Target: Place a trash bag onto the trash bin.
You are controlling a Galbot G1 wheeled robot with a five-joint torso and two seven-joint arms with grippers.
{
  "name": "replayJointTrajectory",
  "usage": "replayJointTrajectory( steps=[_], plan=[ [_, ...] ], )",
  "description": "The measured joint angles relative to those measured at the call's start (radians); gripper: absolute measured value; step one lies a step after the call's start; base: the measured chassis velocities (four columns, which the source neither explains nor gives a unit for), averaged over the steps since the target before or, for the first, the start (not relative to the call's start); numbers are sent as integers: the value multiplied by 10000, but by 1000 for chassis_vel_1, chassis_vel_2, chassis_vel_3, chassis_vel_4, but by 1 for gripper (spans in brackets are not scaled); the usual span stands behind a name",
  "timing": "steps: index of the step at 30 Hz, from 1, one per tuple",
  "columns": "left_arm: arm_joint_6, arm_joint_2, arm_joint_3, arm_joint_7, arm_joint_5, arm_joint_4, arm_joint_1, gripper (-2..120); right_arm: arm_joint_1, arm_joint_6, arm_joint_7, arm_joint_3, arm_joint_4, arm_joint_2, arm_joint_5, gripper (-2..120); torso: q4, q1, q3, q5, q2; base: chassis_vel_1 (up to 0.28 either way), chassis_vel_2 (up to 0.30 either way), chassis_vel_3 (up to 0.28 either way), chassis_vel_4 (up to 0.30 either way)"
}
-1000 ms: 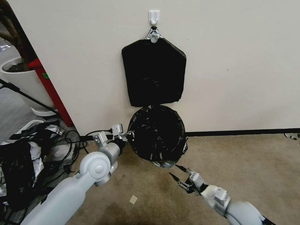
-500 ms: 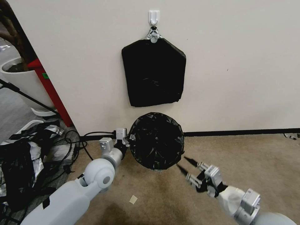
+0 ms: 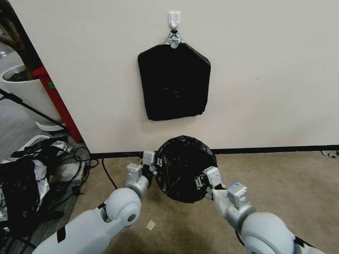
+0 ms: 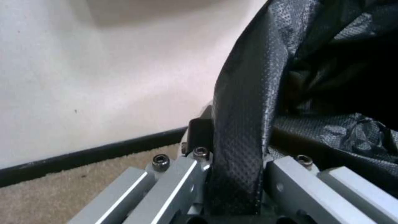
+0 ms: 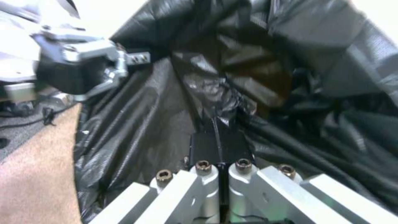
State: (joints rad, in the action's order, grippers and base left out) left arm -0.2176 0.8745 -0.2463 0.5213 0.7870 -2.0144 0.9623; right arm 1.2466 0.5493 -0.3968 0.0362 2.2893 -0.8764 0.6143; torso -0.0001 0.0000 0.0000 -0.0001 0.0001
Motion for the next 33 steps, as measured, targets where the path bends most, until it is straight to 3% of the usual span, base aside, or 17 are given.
replayJointTrajectory(
  steps=[8,13,14,19,33],
  plan=[
    [23,-161,-97,-350,-363,70,-238,3,-1456,563,-1378,942,-850,-587,1895,0,1,0,0,0,0,0,0,0,0],
    [48,-161,-175,-441,-525,78,-333,3,-2228,744,-2092,1532,-1416,-992,2301,0,1,0,1,1,0,0,0,0,0],
    [105,-158,-218,-570,-794,78,-299,3,-3065,950,-3084,2118,-2276,-1471,2472,0,3,0,1,1,-1,0,0,0,0],
    [116,-78,-210,-583,-886,73,-214,3,-3560,1386,-3916,2436,-3080,-1776,2523,0,1,0,0,0,-2,0,0,0,0],
    [61,18,-258,-544,-888,-63,-74,3,-4089,1582,-4336,2916,-4267,-2450,2300,0,1,0,0,1,-2,0,0,0,0]
  ],
)
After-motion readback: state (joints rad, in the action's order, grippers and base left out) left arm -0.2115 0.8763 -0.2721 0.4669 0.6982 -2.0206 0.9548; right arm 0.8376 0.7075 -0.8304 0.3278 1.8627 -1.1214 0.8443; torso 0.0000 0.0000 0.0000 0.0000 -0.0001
